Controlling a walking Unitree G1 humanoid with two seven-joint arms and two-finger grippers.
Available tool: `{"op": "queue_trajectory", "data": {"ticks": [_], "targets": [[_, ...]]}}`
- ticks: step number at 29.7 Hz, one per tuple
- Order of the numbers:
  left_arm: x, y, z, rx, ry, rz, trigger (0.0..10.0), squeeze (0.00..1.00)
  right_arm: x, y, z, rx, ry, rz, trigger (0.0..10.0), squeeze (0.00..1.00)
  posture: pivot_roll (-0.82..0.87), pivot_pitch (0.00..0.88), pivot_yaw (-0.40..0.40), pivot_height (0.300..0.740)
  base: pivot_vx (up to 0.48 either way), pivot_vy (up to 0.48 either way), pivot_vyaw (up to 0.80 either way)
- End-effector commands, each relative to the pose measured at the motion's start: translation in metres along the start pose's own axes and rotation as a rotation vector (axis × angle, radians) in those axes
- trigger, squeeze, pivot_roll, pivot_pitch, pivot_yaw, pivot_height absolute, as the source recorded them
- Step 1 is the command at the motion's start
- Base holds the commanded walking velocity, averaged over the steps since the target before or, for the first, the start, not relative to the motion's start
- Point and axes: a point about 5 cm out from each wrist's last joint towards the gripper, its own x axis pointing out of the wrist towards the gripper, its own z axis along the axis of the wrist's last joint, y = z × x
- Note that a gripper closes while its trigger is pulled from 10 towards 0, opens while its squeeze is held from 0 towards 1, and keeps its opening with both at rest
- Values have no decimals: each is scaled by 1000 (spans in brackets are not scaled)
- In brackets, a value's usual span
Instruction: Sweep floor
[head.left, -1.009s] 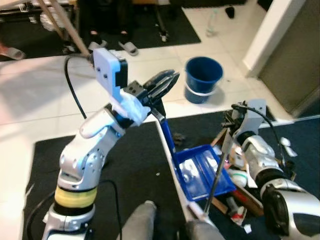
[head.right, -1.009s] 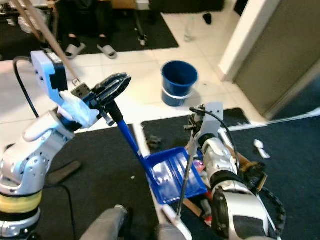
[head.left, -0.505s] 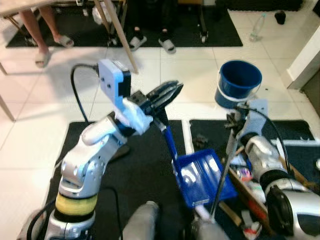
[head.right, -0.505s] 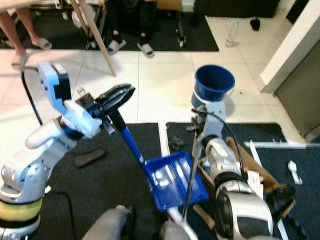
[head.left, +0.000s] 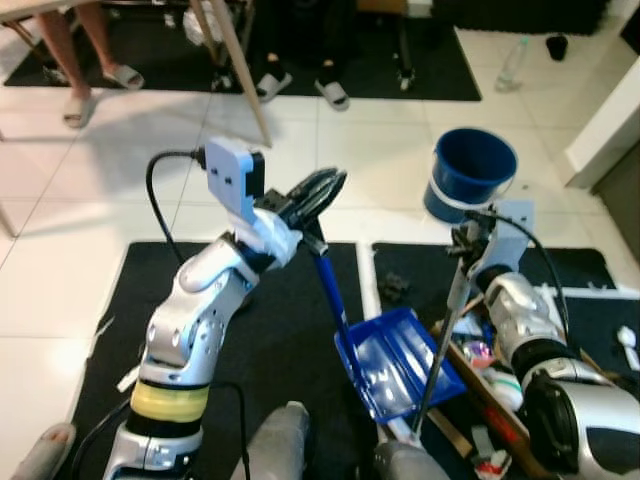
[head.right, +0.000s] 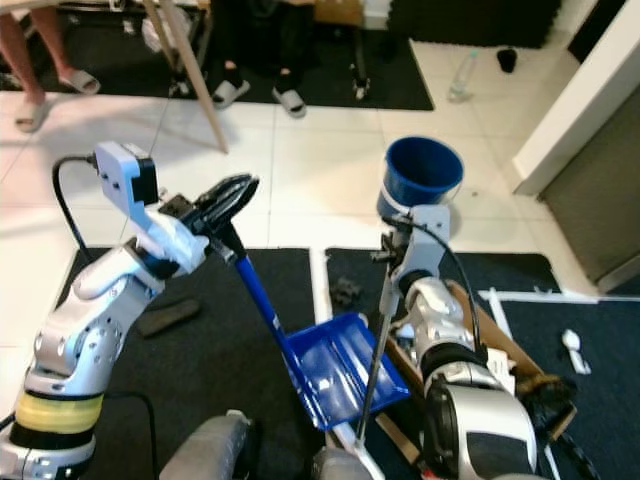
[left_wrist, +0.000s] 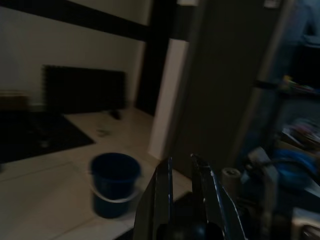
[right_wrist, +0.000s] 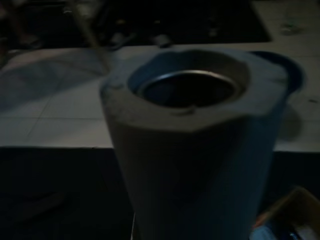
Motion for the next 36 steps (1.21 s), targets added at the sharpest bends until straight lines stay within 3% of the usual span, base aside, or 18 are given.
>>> {"op": "queue_trajectory", "data": {"ticks": [1,10,23,29,36], "targets": [[2,-1,0,-20,-41,-9,10000,0,3,2,7,-5,-22,8,10000,0,195,31,-68,740,480,0,0],[5,-1,-3,-26,-51,-11,10000,0,4,3,7,4,-21,13,10000,0,194,32,-67,740,480,0,0],[12,-8,10,-18,-99,-63,10000,0,5,6,8,23,-22,31,10000,0,192,24,-68,740,480,0,0],[16,-10,14,-35,-104,-75,10000,0,7,7,8,36,-1,32,10000,0,190,18,-66,740,106,0,0],[16,-10,17,-33,-114,-73,10000,0,6,7,4,40,28,34,10000,0,196,16,-66,740,0,0,-745]]}}
